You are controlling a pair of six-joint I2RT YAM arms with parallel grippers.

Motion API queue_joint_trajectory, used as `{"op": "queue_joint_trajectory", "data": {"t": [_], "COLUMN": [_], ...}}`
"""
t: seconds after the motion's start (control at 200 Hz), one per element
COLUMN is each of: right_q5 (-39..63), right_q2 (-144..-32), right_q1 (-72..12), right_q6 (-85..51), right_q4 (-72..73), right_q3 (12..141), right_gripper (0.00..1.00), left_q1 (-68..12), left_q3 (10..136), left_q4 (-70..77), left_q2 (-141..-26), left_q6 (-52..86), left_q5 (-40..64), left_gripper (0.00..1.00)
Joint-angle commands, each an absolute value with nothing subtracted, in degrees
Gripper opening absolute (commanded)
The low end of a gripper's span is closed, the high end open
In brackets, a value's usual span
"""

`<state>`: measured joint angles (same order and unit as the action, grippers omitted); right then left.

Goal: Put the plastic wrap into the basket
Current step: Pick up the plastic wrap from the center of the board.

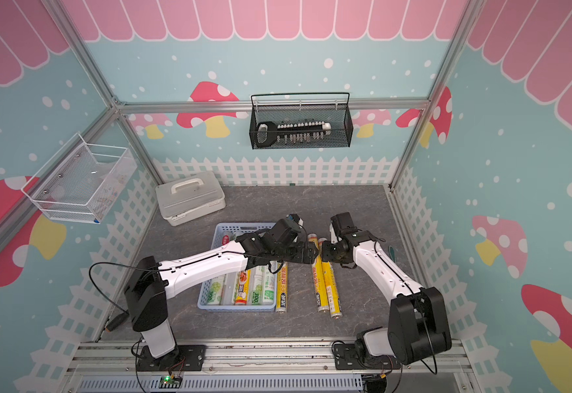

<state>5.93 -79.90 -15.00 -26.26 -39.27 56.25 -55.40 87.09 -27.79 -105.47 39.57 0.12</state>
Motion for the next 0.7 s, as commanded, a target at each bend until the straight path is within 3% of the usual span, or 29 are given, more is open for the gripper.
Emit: {"op": "queue_joint_trajectory", "data": {"t": [0.0,0.45,0.695], "right_q5": [4.3,6.7,5.7], "right_q2": [-81.7,-88.5,-91.2], "right_q1": [-14.7,-14.7,-14.8], "right_q6": [-22.5,-19.7,-19.2], "right_q4": [-42.6,-41.7,-41.6], "right_q3": [55.4,55.0,55.2], "right_gripper": [0.51,0.5,0.54], "left_q1": [-56.3,-56.2,-55.8], "left_q3": [90.2,91.1,90.1], "left_q4": [-31.3,-34.3,-34.6], "left_q2": [-108.1,-110.6,-109.4], "left_q6": [37.8,39.6,40.4], "left_q5": [3.1,1.2,-1.2], "left_gripper": [0.99,0.99,0.99]}}
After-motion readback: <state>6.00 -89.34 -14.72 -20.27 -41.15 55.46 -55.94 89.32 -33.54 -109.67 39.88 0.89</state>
